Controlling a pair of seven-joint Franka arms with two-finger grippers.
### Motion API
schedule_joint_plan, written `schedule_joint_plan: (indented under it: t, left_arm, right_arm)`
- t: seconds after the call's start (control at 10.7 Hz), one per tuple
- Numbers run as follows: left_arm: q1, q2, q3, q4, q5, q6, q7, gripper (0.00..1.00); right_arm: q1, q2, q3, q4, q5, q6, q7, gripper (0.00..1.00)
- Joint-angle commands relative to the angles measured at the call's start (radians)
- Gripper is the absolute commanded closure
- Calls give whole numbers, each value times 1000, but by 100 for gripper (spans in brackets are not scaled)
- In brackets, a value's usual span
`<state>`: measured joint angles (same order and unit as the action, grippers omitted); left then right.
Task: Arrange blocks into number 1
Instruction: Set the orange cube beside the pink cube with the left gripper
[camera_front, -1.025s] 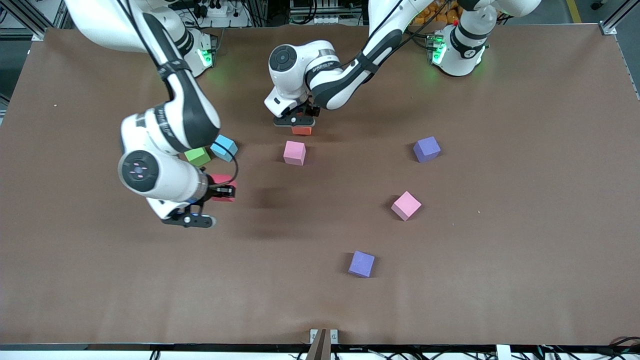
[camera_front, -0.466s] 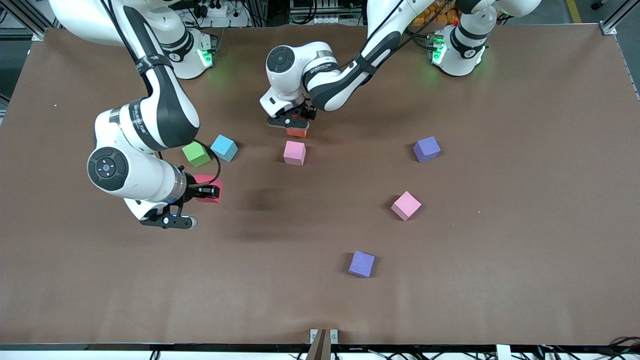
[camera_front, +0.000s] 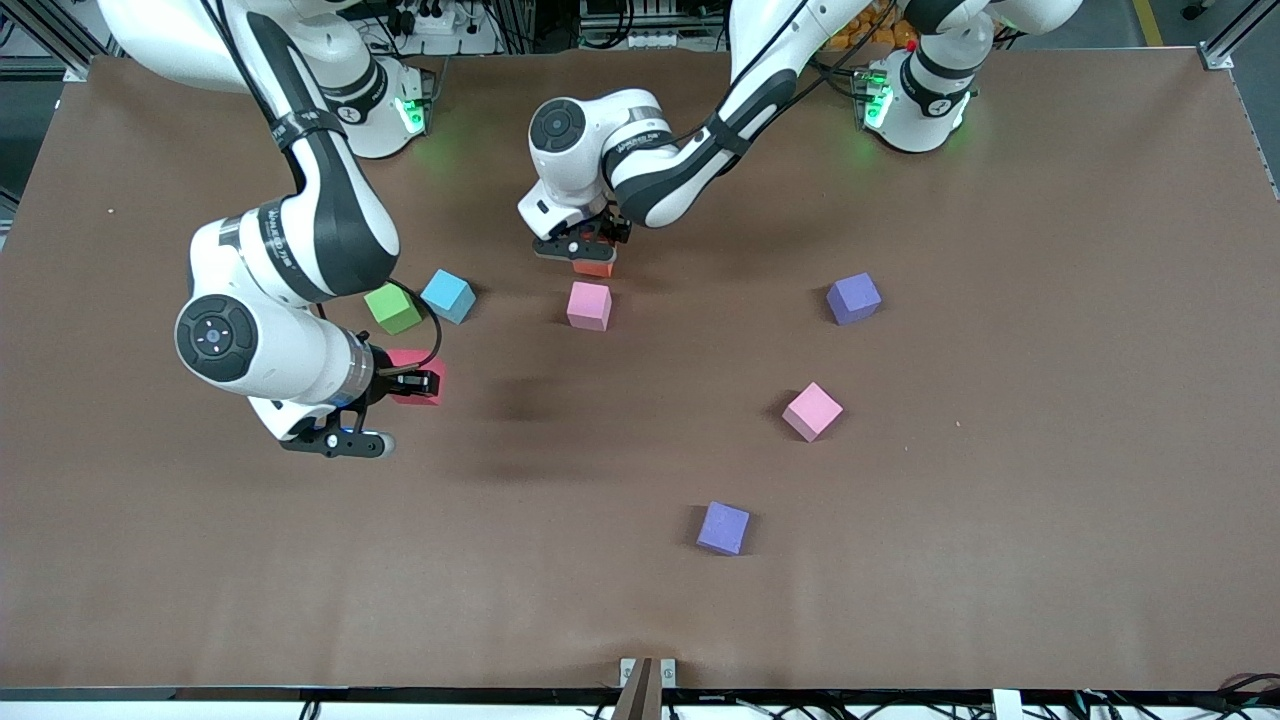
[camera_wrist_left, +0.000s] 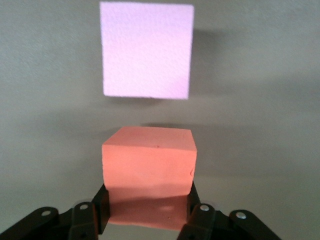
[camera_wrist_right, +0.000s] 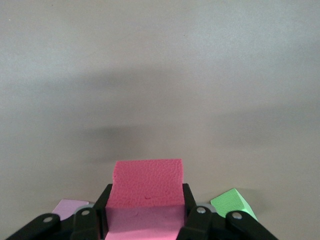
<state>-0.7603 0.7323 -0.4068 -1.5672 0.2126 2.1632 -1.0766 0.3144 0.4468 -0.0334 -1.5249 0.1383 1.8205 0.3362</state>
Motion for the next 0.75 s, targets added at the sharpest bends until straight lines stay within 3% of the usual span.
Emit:
schedule_joint_plan:
  t: [0.0,0.65]
  left_arm:
    - [-19,19,26,44,11,-22,-6,100]
    - [-43,47,62,79,11,-20,-19,100]
  right_arm:
    - [-5,-13,6,-9,-2,-7,-2,100]
    - [0,-8,6,-9,0,-6,4,100]
